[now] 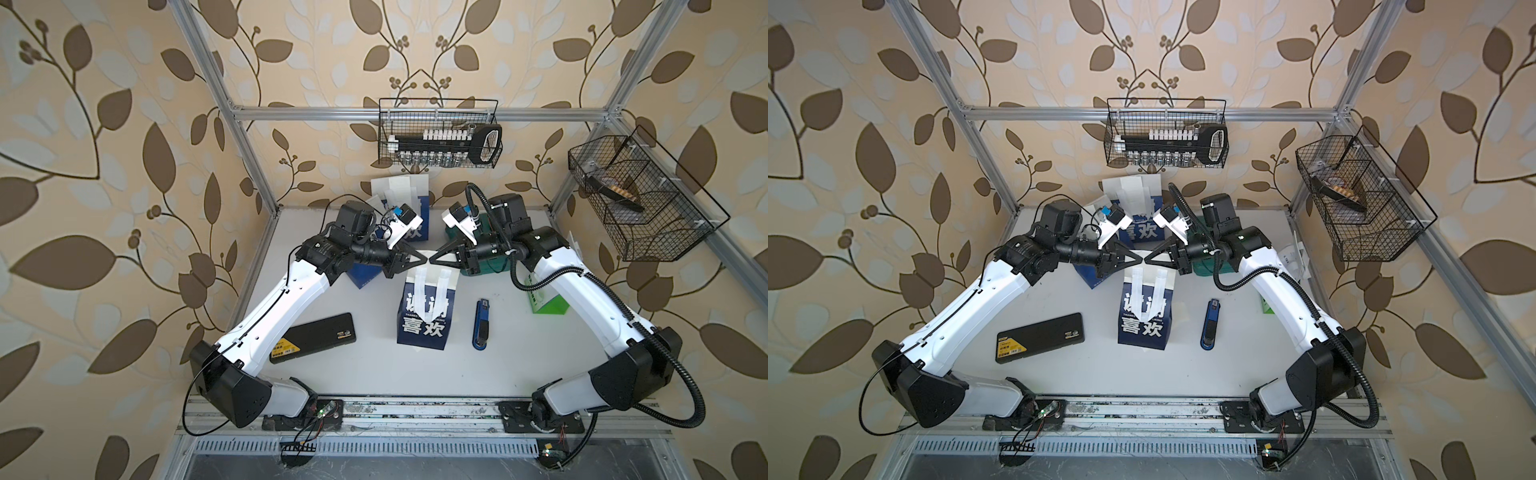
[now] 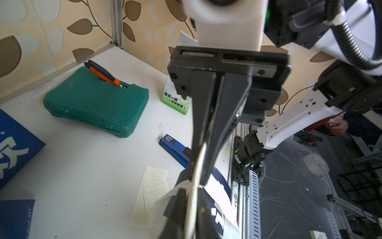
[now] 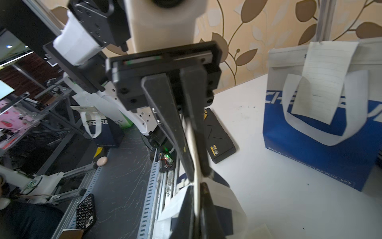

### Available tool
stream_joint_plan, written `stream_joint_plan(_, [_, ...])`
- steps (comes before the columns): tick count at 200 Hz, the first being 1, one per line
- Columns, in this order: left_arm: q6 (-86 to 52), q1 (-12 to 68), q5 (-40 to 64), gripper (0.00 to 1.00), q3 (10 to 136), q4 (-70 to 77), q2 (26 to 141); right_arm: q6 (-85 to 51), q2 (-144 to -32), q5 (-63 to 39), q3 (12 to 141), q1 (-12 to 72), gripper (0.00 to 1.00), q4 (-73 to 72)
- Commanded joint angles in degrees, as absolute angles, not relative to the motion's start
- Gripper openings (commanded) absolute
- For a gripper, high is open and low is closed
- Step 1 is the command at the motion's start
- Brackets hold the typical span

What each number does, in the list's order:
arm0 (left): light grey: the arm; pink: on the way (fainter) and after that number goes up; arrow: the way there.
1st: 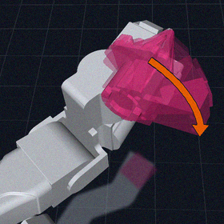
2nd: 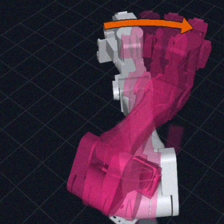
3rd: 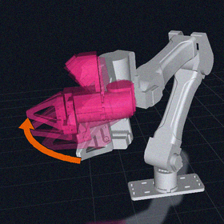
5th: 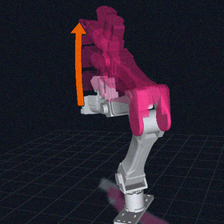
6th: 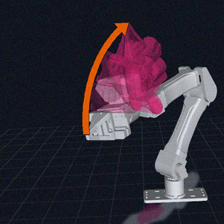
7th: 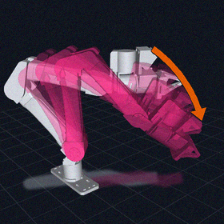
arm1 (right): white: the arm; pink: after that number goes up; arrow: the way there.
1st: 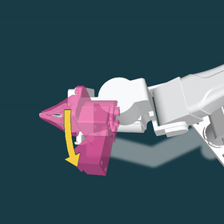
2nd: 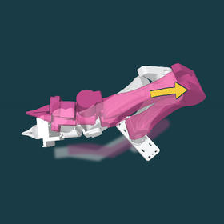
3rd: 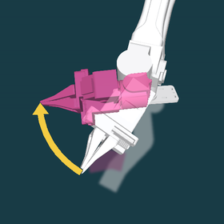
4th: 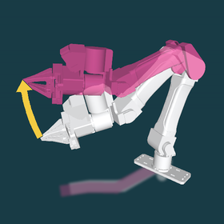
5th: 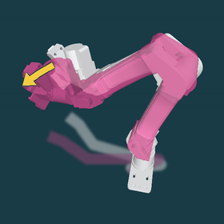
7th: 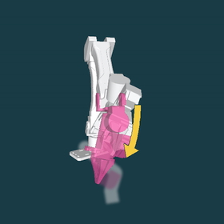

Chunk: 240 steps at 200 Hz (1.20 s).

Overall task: Staple the receipts to the bags
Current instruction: Place the takeout bag at the center of the board.

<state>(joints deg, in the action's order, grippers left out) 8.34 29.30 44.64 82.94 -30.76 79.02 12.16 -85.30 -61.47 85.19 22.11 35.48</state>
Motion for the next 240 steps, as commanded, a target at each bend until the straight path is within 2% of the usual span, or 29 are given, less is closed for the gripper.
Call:
stream_joint_plan(1, [6.12, 29.49, 33.58, 0.0, 81.91, -24.2, 78.92, 8.43, -82.83, -51.12, 83.93, 22.75, 0.19, 28.89])
stream_joint_plan(7, [4.96, 29.45, 28.84, 0.0, 80.99, -21.84, 78.84, 6.26, -81.8, -45.37, 82.13, 22.71, 0.27, 25.79])
stream_joint_plan(30, [3.45, 29.41, 16.14, 0.0, 78.28, -13.07, 78.75, -5.03, -76.88, -19.34, 72.57, 22.59, 0.46, 13.94])
stream_joint_plan(47, [2.61, 29.44, 11.1, 0.0, 76.06, -7.94, 78.86, -9.61, -74.8, -6.18, 67.43, 22.6, 0.51, 13.87])
stream_joint_plan(55, [3.52, 29.47, 11.24, 0.0, 74.99, -6.5, 79.19, -11.39, -74.46, -3.52, 65.56, 22.61, 0.53, 15.46])
stream_joint_plan(106, [2.86, 29.43, 13.87, 0.0, 68.89, -4.9, 79.38, -14.02, -74.11, -7.42, 54.2, 27.17, 0.52, 24.74])
stream_joint_plan(150, [5.48, 29.42, 12.99, 0.0, 61.38, -1.69, 76.29, -13.55, -82.75, -11.02, 53.95, 32.28, 0.53, 34.35])
stream_joint_plan(240, [4.74, 29.44, 13.88, 0.0, 55.96, -3.77, 71.63, -14.85, -91.29, -16.8, 49.38, 31.93, 0.51, 29.19])
